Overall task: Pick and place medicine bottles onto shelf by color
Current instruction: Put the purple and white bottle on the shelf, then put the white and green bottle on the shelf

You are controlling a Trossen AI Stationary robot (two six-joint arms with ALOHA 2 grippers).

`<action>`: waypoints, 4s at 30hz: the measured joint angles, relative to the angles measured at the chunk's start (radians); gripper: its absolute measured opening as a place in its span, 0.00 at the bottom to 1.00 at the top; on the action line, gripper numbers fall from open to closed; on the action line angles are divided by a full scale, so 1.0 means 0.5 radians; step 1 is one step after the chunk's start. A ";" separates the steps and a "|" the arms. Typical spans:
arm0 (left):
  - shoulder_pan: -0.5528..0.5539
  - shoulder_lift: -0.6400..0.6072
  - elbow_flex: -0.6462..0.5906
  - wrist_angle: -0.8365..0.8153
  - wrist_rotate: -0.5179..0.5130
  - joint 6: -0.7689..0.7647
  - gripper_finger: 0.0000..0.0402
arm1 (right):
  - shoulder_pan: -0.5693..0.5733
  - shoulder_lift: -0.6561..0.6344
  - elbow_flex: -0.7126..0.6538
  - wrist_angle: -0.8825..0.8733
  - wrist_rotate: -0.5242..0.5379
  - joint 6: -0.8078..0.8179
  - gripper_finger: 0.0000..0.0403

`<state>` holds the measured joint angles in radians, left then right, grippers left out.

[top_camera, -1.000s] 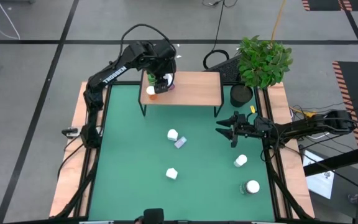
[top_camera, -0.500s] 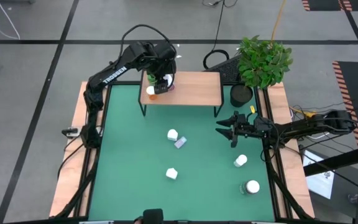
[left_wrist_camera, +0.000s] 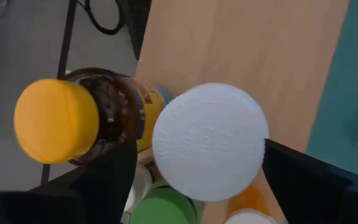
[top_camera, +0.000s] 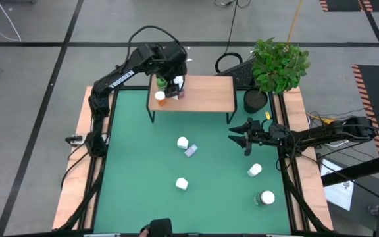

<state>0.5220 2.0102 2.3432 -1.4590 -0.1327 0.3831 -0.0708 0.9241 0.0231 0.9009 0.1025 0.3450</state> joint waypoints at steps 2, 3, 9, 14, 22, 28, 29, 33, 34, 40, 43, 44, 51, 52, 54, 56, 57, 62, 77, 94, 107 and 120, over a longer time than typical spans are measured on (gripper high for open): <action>0.000 0.000 0.000 -0.001 -0.016 -0.004 0.82 | 0.000 0.001 -0.001 -0.001 0.000 0.015 0.46; 0.000 0.000 0.000 -0.003 -0.020 -0.003 0.81 | 0.000 0.000 0.000 -0.001 0.000 0.019 0.46; 0.000 0.000 0.000 -0.005 -0.031 0.015 0.76 | 0.000 0.000 0.000 -0.001 0.000 0.019 0.46; -0.001 0.000 0.000 -0.005 -0.110 0.016 0.77 | 0.000 0.000 0.000 -0.002 0.000 0.017 0.46; 0.000 0.000 0.000 -0.005 -0.140 0.031 0.77 | 0.000 0.000 -0.001 -0.017 0.000 0.014 0.46; -0.014 -0.013 -0.001 -0.029 -0.207 0.032 0.76 | 0.000 0.000 0.000 -0.018 0.000 0.018 0.46; -0.019 -0.022 -0.001 -0.027 -0.208 0.031 0.76 | 0.000 0.000 0.000 -0.018 0.001 0.017 0.46; -0.032 -0.077 -0.001 -0.021 -0.210 0.029 0.76 | 0.000 0.000 0.000 -0.018 0.000 0.018 0.46; -0.037 -0.092 -0.001 -0.012 -0.210 0.028 0.76 | 0.000 0.000 0.000 -0.018 0.000 0.018 0.46; -0.042 -0.195 -0.001 0.039 -0.216 -0.010 0.76 | 0.001 0.000 -0.001 -0.013 0.000 0.015 0.46; -0.063 -0.244 -0.001 0.087 -0.225 -0.093 0.76 | 0.001 0.000 0.000 0.000 0.001 0.002 0.46; -0.075 -0.260 -0.001 0.099 -0.225 -0.133 0.76 | 0.001 0.000 0.000 0.001 0.000 -0.004 0.46; -0.261 -0.359 0.000 0.176 -0.175 -0.318 0.76 | 0.040 0.001 -0.001 0.053 -0.118 -0.051 0.46; -0.302 -0.370 -0.004 0.189 -0.165 -0.337 0.75 | 0.062 0.000 -0.001 0.088 -0.143 -0.067 0.46; -0.390 -0.403 -0.043 0.247 -0.160 -0.364 0.74 | 0.121 -0.001 -0.001 0.177 -0.160 -0.107 0.46; -0.487 -0.441 -0.137 0.333 -0.156 -0.378 0.72 | 0.187 -0.001 0.006 0.263 -0.157 -0.154 0.46; -0.541 -0.465 -0.202 0.399 -0.155 -0.390 0.71 | 0.221 -0.003 0.025 0.263 -0.149 -0.180 0.46; -0.790 -0.699 -0.828 1.009 0.034 -0.425 0.65 | 0.428 0.003 0.246 -0.186 0.079 -0.278 0.46; -1.580 -1.429 -2.679 2.707 -0.330 -0.775 0.53 | 0.894 0.022 0.710 -0.895 0.813 -0.292 0.46; -1.581 -1.455 -3.835 4.262 -0.360 -0.690 0.53 | 1.238 0.437 1.474 -1.981 0.312 0.351 0.46; -1.569 -1.454 -3.837 4.337 -0.372 -0.613 0.53 | 1.583 0.403 1.501 -2.470 1.041 0.351 0.46; -1.537 -1.446 -3.833 4.357 -0.280 -0.914 0.53 | 1.839 0.422 1.590 -2.197 1.013 0.723 0.46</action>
<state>-0.2462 1.2872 0.4267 0.7195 -0.2727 -0.0740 0.8487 1.1353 0.8181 -0.1977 0.6091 0.7066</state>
